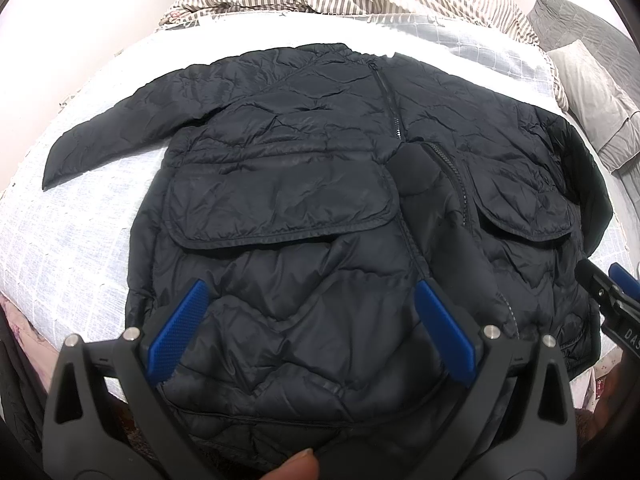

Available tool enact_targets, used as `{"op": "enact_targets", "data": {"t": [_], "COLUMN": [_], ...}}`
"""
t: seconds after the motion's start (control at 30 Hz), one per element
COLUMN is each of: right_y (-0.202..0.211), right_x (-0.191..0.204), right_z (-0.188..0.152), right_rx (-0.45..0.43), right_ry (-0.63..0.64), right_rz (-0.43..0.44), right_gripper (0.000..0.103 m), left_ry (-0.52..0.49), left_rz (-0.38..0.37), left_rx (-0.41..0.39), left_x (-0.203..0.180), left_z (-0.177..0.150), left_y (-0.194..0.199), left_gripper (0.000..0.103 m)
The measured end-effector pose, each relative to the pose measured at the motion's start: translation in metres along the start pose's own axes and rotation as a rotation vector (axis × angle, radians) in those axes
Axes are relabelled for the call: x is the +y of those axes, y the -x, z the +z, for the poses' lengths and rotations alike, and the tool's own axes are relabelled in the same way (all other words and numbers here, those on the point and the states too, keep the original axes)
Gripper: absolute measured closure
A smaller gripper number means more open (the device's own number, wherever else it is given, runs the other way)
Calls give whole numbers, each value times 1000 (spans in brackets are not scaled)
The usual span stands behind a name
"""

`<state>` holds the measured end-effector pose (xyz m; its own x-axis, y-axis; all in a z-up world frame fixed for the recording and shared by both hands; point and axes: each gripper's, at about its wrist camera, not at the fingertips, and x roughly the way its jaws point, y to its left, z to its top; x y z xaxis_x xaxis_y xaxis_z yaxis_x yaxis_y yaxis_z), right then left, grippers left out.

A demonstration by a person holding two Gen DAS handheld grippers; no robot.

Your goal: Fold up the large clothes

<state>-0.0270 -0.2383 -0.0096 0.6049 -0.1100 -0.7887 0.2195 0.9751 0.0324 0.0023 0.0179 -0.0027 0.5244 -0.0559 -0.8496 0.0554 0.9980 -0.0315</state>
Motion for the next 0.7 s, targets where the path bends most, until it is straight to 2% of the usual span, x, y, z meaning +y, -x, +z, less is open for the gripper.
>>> {"op": "enact_targets", "data": {"t": [0.7], "right_y": [-1], "right_x": [1], "right_z": [0], "right_rx": [-3], "right_ry": [4], "right_rz": [-7], "right_gripper": [0], "left_ry": [5], "left_rz": [-1], "left_rx": [-2], "left_x": [3], "left_z": [2], "left_y": [2], "left_gripper": [1]}}
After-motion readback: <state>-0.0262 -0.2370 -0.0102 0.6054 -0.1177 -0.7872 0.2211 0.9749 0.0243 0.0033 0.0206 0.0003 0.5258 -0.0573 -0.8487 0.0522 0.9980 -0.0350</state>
